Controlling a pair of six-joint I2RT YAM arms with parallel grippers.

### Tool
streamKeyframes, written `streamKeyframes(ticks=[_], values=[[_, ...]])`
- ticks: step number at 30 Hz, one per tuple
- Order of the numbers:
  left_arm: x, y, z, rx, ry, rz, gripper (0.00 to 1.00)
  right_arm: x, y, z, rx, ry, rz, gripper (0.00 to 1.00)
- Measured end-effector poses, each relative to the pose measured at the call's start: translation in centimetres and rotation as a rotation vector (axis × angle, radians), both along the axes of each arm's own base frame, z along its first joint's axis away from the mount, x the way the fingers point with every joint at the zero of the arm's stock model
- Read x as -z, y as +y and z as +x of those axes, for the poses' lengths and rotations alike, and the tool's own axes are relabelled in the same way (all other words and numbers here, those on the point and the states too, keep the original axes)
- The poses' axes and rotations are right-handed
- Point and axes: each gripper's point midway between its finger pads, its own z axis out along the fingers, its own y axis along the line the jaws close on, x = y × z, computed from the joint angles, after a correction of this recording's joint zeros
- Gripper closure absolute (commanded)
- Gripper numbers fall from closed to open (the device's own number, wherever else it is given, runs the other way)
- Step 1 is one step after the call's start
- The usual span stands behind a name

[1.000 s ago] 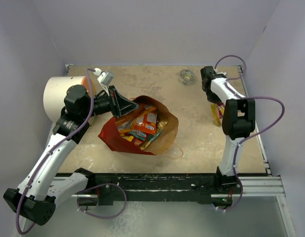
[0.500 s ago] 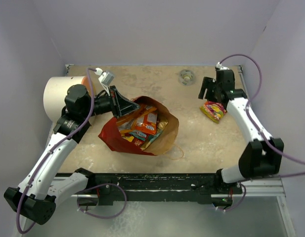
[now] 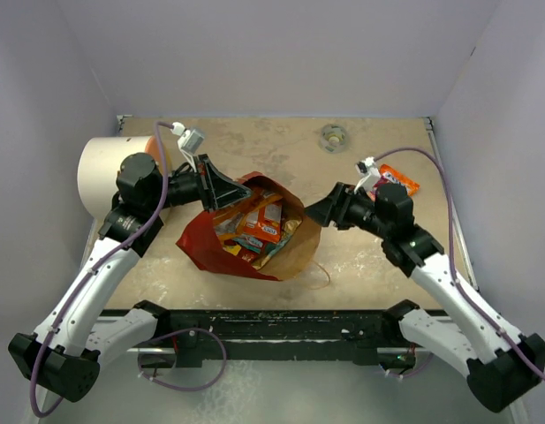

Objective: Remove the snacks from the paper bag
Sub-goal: Take out the snack from the paper bag.

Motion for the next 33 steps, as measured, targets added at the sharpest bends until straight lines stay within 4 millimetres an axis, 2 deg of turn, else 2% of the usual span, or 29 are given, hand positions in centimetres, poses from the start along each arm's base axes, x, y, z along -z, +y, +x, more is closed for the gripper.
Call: streamKeyframes(ticks=[4,9,15,19,24,33], values=[[-0.1,0.0,0.0,-0.001,0.008,-0.007,1.00,-2.5,2.4,-2.7,0.003,-0.027,0.193,0.34],[-0.1,0.0,0.1,-0.004,0.011,-0.011,1.00,-3.1,6.3,-4.4,0.034,0.019,0.309,0.35],[-0.2,0.0,0.2,-0.012,0.012,-0.012,1.00,0.1,11.1,-5.3,0.136,0.065,0.281,0.29],[-0.2,0.1,0.2,-0.017,0.010,-0.013,1.00,1.7,13.2,-4.6,0.232,0.052,0.238,0.23],[-0.3,0.1,0.2,-0.026,0.008,-0.014,1.00,2.8,15.2,-1.9,0.378,0.041,0.214,0.23],[-0.4,0.2,0.2,-0.033,0.007,-0.015,1.00,6.1,18.1,0.9,0.504,0.069,0.199,0.37]])
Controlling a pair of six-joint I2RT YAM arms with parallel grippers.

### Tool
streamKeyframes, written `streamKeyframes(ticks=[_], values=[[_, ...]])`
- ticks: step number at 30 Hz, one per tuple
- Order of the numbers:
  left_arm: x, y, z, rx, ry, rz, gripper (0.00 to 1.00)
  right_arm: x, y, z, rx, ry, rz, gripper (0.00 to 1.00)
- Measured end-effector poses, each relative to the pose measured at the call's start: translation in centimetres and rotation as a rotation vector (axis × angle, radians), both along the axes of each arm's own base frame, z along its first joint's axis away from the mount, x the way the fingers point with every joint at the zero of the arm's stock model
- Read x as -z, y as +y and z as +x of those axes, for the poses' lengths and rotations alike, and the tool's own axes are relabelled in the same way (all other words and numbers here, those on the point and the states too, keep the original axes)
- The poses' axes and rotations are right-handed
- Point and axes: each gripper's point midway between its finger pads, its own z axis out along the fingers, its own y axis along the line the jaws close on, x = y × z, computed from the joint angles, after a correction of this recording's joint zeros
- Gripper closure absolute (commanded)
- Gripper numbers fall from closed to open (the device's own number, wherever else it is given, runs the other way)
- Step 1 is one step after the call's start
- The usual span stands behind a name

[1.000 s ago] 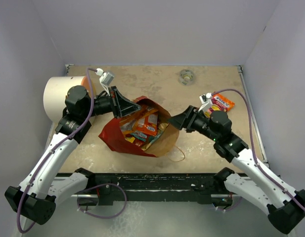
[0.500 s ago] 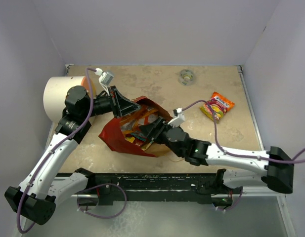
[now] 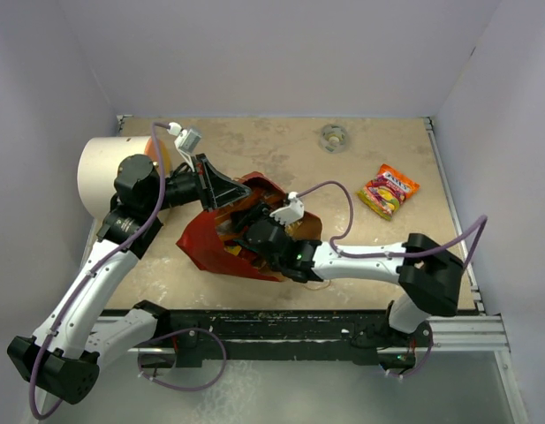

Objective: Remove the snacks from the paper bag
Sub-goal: Take out the snack from the paper bag.

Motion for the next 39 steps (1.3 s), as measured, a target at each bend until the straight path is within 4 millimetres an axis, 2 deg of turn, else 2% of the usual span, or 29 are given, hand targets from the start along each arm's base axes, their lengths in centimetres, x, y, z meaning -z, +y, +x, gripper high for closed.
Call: streamKeyframes(ticks=[2,6,11,17,20,22,25,32,39], values=[[0.0,0.0,0.0,0.000,0.000,0.000,1.00,0.4,1.1,0.8,0.021,0.001,0.001,0.39],[0.1,0.0,0.0,-0.001,0.003,0.001,1.00,0.3,2.1,1.5,0.042,-0.003,0.011,0.43],[0.1,0.1,-0.2,-0.001,0.004,0.001,1.00,1.0,2.6,2.4,0.090,-0.001,-0.010,0.52],[0.1,0.2,-0.4,-0.005,0.005,0.002,1.00,2.3,2.0,2.7,0.141,0.024,-0.053,0.76],[0.3,0.4,-0.5,-0.015,0.014,0.006,1.00,2.6,1.6,2.6,0.146,0.033,-0.072,0.95],[0.3,0.5,-0.5,-0.029,0.016,0.007,1.00,2.4,1.4,2.5,0.143,0.032,-0.082,1.00],[0.5,0.8,-0.5,-0.052,0.020,0.008,1.00,1.1,1.1,2.4,0.137,0.023,-0.069,1.00],[0.4,1.2,0.0,-0.099,0.015,0.006,1.00,-3.6,-0.4,1.1,0.083,-0.004,-0.004,1.00],[0.7,1.8,0.8,-0.166,0.021,0.016,1.00,-5.9,-2.5,-1.4,-0.040,-0.020,-0.004,1.00]])
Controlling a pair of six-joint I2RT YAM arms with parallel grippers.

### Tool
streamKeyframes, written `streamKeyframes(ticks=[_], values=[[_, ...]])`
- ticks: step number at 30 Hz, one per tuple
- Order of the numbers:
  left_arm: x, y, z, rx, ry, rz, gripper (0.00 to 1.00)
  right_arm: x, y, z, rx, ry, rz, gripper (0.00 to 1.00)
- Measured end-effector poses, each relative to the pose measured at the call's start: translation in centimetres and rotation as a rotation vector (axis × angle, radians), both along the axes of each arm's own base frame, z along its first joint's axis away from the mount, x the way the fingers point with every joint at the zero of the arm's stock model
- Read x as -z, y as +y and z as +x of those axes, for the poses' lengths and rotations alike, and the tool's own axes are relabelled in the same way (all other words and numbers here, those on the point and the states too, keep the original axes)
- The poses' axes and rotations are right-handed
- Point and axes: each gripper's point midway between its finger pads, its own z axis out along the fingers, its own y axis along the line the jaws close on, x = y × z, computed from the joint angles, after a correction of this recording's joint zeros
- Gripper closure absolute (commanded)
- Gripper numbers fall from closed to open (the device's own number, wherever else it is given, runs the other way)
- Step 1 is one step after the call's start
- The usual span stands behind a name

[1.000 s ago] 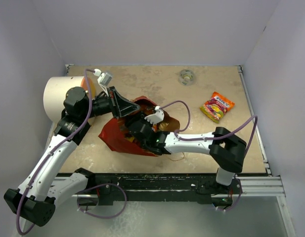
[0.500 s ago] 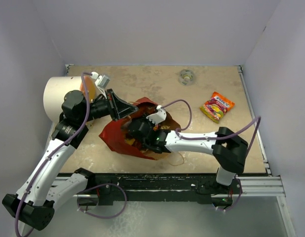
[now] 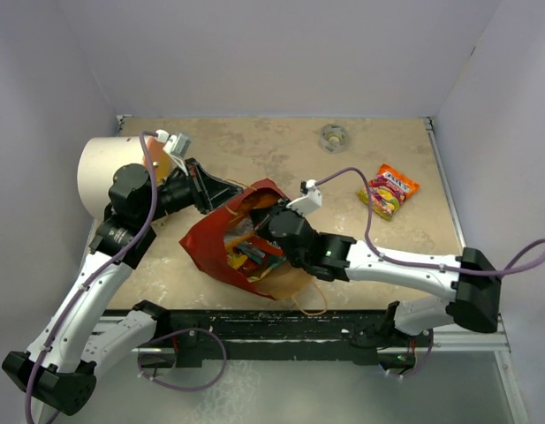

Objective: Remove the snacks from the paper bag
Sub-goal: Take out the snack from the paper bag.

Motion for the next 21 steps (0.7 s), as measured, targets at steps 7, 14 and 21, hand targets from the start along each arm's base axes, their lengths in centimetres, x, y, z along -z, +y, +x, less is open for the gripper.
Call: streamKeyframes(ticks=[7,14,21], values=[[1.5,0.5,1.1,-0.065,0.041,0.042,1.00,-3.1,-2.4,-3.4,-0.171,-0.045,0.011,1.00],[2.3,1.2,2.1,-0.127,0.065,0.088,1.00,-6.8,-5.0,-7.4,-0.378,-0.135,-0.027,1.00],[2.7,2.0,2.6,-0.179,0.063,0.123,1.00,-10.7,-9.5,-10.0,-0.495,-0.285,-0.164,1.00]])
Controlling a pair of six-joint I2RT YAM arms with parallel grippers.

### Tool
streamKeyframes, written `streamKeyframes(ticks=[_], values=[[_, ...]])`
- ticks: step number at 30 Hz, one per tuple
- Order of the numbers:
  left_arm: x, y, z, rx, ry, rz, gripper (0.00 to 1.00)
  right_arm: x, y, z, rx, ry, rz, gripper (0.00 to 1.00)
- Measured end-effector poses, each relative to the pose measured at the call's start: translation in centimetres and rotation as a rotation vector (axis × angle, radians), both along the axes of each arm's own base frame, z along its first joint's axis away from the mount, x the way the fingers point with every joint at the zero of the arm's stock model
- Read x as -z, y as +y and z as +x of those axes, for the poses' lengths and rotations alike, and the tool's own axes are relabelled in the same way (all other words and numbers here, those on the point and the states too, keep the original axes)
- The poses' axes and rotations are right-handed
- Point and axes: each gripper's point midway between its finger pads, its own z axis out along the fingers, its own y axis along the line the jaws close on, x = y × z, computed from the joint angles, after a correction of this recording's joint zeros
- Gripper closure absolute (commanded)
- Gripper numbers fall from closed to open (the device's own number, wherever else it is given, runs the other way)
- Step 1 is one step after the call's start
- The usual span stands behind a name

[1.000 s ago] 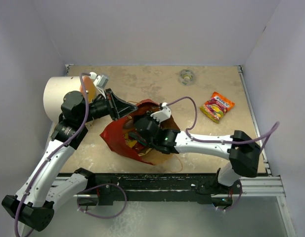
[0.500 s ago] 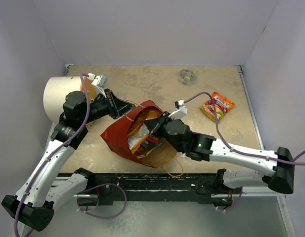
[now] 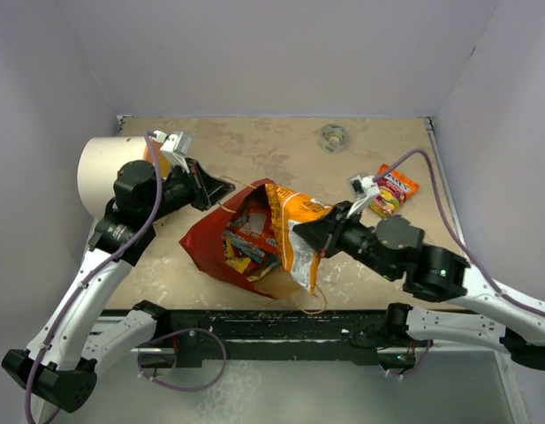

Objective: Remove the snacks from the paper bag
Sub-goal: Take out the snack from the paper bag, then place the snack at the center of the board.

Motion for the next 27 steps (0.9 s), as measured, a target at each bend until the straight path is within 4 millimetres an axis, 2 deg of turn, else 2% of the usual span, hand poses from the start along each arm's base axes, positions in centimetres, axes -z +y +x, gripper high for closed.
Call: streamKeyframes(ticks=[3,7,11,16,21,25,27], values=[[0.4,0.3,0.0,-0.014,0.005,0.018,1.00,-3.2,-2.2,-0.2,0.014,-0.079,-0.014,1.00],[0.6,0.6,-0.1,-0.025,0.008,0.028,1.00,-7.7,-6.7,1.4,0.184,-0.165,-0.029,1.00],[0.5,0.9,-0.2,-0.035,-0.002,0.040,1.00,-10.0,-11.8,3.3,0.429,-0.189,-0.048,1.00],[0.4,1.0,-0.3,-0.038,-0.003,0.048,1.00,-9.5,-16.4,5.6,0.725,-0.221,-0.198,1.00],[0.0,1.0,-0.4,-0.038,-0.010,0.046,1.00,-8.7,-18.5,7.6,0.902,-0.247,-0.324,1.00],[-0.1,1.0,-0.4,-0.037,-0.010,0.045,1.00,-6.4,-21.4,11.5,1.029,-0.201,-0.433,1.00],[-0.1,1.0,-0.4,-0.034,-0.010,0.044,1.00,-4.7,-22.2,14.6,1.046,-0.152,-0.475,1.00]])
